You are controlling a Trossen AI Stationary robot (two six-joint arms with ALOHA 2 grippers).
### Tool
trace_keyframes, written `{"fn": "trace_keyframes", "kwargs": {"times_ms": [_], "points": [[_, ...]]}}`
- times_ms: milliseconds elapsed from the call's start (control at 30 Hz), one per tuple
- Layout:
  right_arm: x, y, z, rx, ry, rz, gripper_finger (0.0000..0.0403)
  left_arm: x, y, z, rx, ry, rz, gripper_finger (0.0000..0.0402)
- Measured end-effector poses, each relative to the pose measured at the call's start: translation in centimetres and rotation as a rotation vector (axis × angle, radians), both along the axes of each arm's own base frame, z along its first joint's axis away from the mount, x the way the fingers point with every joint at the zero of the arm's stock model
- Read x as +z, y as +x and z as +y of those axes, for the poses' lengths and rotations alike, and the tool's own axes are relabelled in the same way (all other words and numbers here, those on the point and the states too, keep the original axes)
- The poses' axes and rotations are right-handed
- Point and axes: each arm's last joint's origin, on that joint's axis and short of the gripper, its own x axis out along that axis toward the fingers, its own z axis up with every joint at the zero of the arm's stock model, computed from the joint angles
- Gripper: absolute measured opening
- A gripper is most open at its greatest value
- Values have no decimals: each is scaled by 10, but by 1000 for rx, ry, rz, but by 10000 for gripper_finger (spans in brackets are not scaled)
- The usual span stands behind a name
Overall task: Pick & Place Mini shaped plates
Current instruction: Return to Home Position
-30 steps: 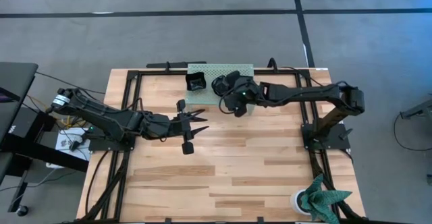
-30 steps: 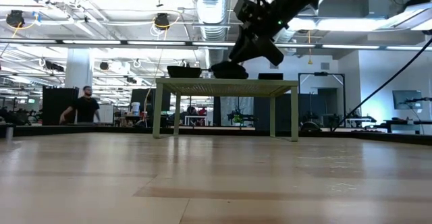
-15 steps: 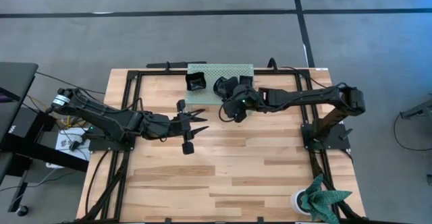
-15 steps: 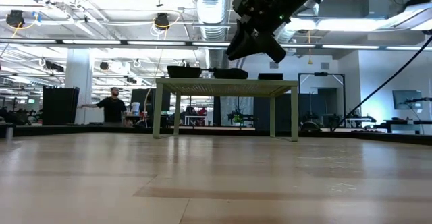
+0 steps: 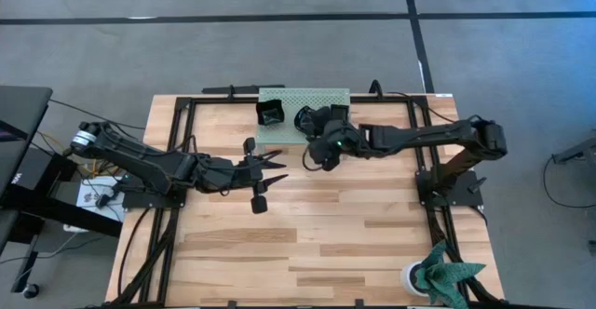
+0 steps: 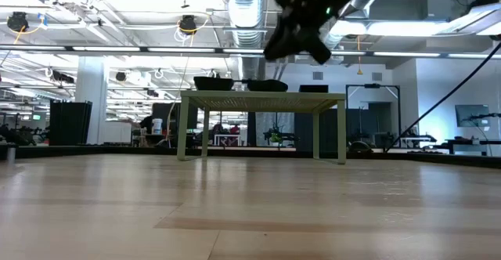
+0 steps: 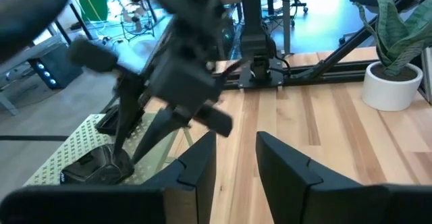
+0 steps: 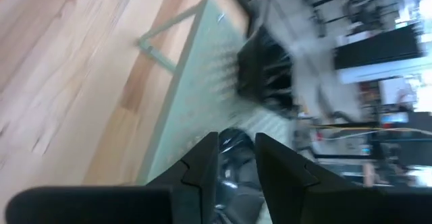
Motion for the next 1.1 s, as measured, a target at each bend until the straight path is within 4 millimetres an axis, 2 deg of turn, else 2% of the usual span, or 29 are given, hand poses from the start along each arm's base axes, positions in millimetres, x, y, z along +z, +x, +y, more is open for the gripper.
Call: {"fn": "trace_keyframes", "kwargs": {"times_ms": [100, 200, 333, 400, 467, 567, 667, 900, 1100], "points": [[15, -8, 15, -25, -47, -46, 93, 6, -6, 1, -4, -7, -21, 107], [37, -26, 27, -52, -60, -103, 93, 16, -20, 6, 0, 5, -29, 107], [70, -68, 35, -102, 58, -202, 93, 31, -50, 17, 6, -1, -27, 107], [82, -95, 35, -148, 182, -249, 93, 37, -68, 22, 5, -18, -38, 107], [88, -119, 32, -181, 325, -298, 93, 35, -84, 27, 0, -21, -58, 107], [78, -148, 29, -150, 454, -336, 93, 19, -106, 34, 19, -17, -74, 107], [58, -168, 29, -112, 487, -405, 93, -6, -120, 41, 72, -26, -125, 107], [6, -202, 28, -84, 518, -598, 93, -61, -141, 49, 75, -72, -247, 107], [-28, -228, 30, -50, 612, -660, 93, -87, -160, 55, 75, -100, -316, 107]]}}
